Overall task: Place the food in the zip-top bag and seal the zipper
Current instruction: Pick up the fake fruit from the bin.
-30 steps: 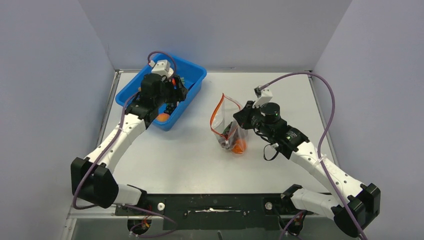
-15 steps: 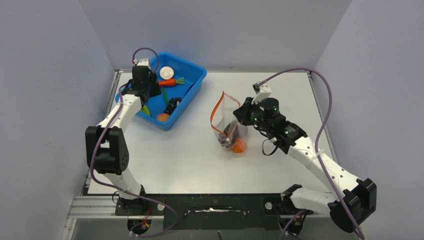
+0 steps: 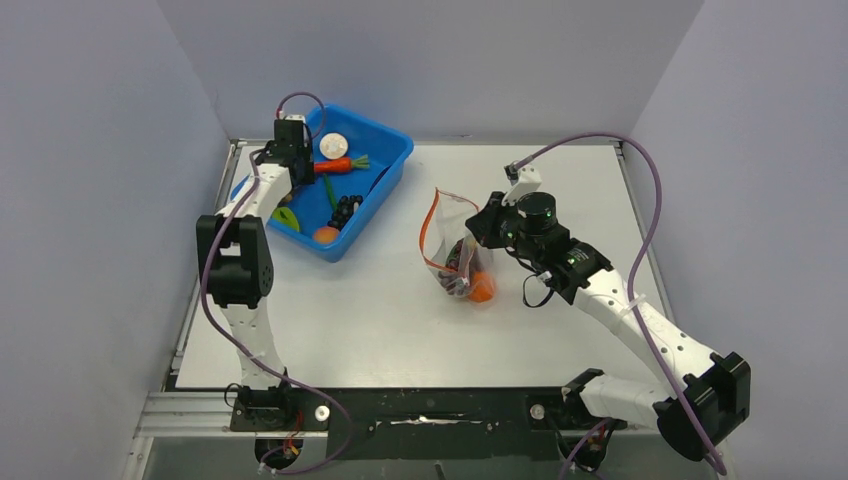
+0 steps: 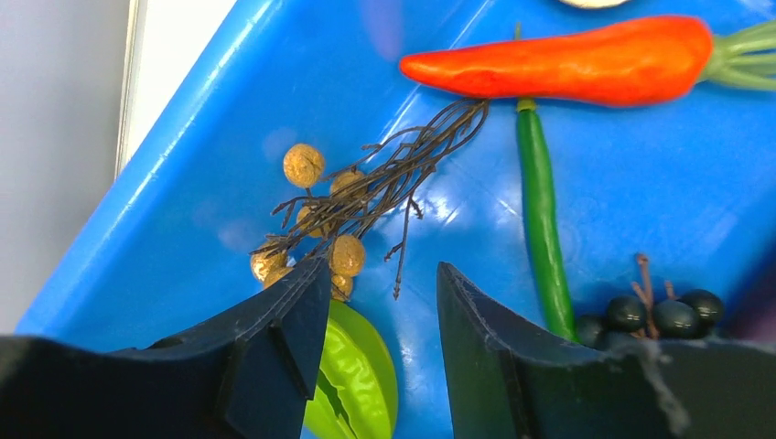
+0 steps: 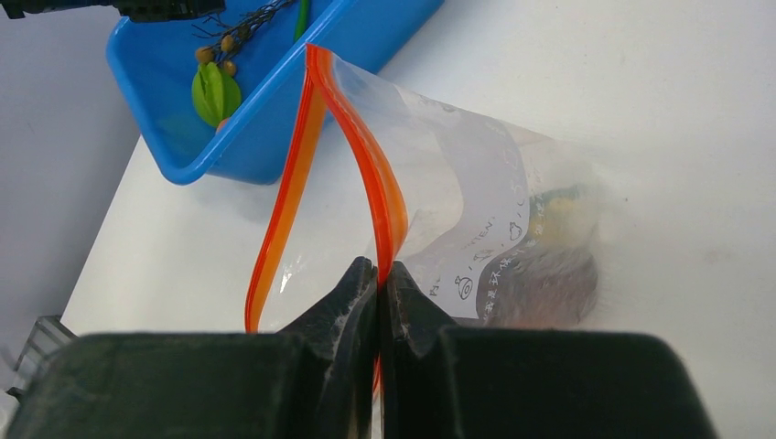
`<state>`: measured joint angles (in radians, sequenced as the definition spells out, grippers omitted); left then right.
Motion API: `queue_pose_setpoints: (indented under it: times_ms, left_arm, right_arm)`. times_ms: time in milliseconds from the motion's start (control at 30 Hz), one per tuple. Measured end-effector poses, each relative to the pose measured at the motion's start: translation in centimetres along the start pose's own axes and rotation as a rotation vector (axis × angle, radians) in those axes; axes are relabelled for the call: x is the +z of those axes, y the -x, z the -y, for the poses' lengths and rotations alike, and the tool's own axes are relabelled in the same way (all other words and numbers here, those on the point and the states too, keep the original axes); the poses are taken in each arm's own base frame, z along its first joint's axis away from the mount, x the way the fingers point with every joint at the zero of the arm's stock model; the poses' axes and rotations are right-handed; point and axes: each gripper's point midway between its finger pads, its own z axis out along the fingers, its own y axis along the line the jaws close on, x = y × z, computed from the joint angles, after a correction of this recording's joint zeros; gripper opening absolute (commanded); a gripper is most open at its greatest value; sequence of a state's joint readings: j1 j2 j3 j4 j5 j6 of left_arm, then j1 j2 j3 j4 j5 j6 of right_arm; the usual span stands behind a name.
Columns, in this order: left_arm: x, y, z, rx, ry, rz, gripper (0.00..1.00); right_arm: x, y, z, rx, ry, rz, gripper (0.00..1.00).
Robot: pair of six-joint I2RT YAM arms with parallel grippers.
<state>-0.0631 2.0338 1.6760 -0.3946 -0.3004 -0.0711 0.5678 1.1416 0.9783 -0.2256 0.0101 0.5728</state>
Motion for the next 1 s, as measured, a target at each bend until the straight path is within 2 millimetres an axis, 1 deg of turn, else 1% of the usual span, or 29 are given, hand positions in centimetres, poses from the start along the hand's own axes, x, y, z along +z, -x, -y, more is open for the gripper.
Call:
queue_pose_setpoints:
  times_ms: [67, 133, 300, 467, 500, 567, 600, 667, 800, 833, 1000]
  left_arm:
    - [0.5, -0.6, -0.2, 0.022, 0.015, -0.018, 0.4]
    - [0.9, -1.2, -0.3, 0.041, 0.026, -0.035, 0.37]
    - [2.0, -2.5, -0.5, 0.074, 0.046, -0.066, 0.37]
    - [3.5, -4.4, -0.2, 0.101, 0.047, -0.112, 0.37]
    - [3.8, -4.8, -0.2, 0.107, 0.048, -0.122, 0.35]
    - [4.2, -5.4, -0.1, 0.114, 0.048, -0.135, 0.24]
    - [4.3, -5.5, -0.1, 0.116, 0.048, -0.138, 0.2]
    - [4.4, -5.6, -0.1, 0.122, 0.048, -0.14, 0.16]
    - [4.4, -5.4, -0.1, 0.123, 0.047, -0.133, 0.02]
    - [4.4, -5.5, -0.1, 0.122, 0.047, -0.134, 0.0]
    - [4.0, -5.5, 0.1, 0.108, 0.035, -0.128, 0.0]
  right_arm:
    - [0.0, 0.0, 0.0, 0.002, 0.0, 0.0, 0.0]
    - [0.0, 0.0, 0.0, 0.003, 0.0, 0.001, 0.0]
    - [0.0, 0.2, 0.1, 0.004, -0.004, 0.006, 0.0]
    - [0.0, 0.3, 0.2, 0.004, -0.011, 0.009, 0.0]
    - [0.0, 0.3, 0.3, 0.004, -0.012, 0.009, 0.0]
    - [0.0, 0.3, 0.3, 0.004, -0.014, 0.01, 0.0]
    - [0.0, 0.3, 0.3, 0.004, -0.015, 0.011, 0.0]
    - [-0.1, 0.4, 0.3, 0.004, -0.018, 0.012, 0.0]
    - [-0.2, 0.4, 0.3, 0.005, -0.019, 0.013, 0.0]
    - [-0.2, 0.4, 0.3, 0.005, -0.019, 0.013, 0.0]
    - [-0.3, 0.5, 0.3, 0.009, -0.017, 0.015, 0.0]
